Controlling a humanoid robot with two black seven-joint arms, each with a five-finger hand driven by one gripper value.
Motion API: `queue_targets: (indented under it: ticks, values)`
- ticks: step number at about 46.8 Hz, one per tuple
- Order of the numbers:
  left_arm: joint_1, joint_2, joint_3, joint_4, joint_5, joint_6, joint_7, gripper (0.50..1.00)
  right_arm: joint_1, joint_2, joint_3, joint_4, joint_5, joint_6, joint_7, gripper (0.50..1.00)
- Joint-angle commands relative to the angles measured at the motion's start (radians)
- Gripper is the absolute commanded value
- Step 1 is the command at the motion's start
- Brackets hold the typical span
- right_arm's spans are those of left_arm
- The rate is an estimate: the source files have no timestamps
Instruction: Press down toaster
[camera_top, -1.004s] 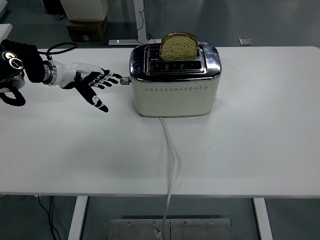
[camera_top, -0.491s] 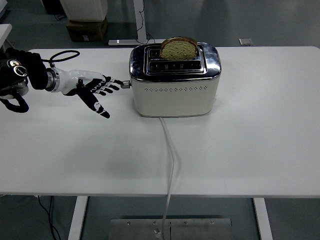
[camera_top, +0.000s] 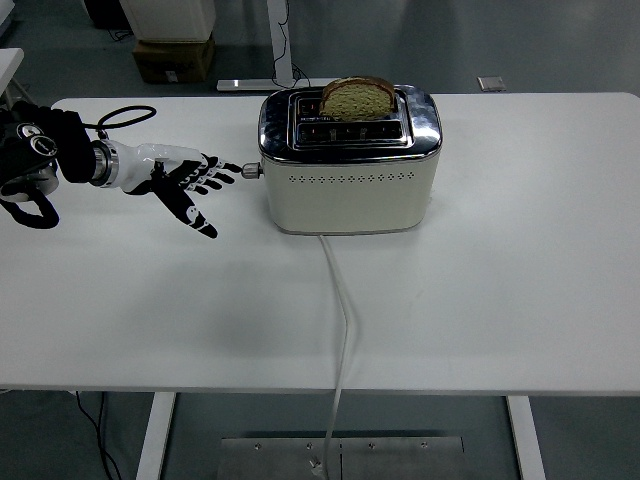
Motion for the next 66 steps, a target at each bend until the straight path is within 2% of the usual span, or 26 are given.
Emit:
queue_targets:
  ticks: [1,28,66]
  values:
    - [0.007,-0.008,-0.001,0.001,0.0,0.007,-0.001,1.0,0.0,0.0,0.0,0.0,-0.001,0.0,-0.001,1.0]
    - [0.01,-0.021,-0.001,0.013,-0.007,0.014,-0.001,1.0,0.0,0.0,0.0,0.0,-0.001,0.0,-0.001,1.0]
    - [-0.039,0.026,-0.003,0.013,-0.011,0.013,-0.001,1.0,0.0,0.0,-0.001,0.0,-0.001,0.0,-0.001,1.0]
